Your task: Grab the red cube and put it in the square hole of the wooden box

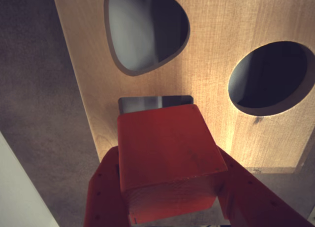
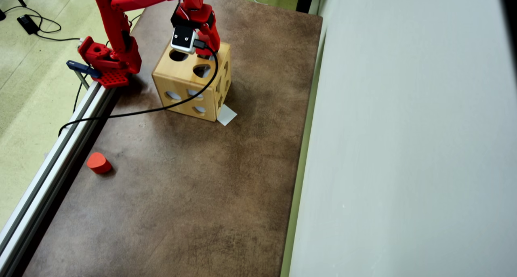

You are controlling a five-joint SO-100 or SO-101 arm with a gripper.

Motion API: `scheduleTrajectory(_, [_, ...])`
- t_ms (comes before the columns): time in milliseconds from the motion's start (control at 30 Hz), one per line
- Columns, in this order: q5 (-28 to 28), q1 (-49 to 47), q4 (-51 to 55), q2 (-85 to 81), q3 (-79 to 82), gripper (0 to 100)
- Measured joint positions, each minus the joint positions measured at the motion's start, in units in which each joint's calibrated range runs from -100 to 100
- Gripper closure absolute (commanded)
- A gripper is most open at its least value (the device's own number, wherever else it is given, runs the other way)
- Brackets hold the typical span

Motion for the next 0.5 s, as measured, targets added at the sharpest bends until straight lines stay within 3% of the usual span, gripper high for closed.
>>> scheduleTrajectory(500, [0.05,-0.07,0.00,4.49,-0.36,98])
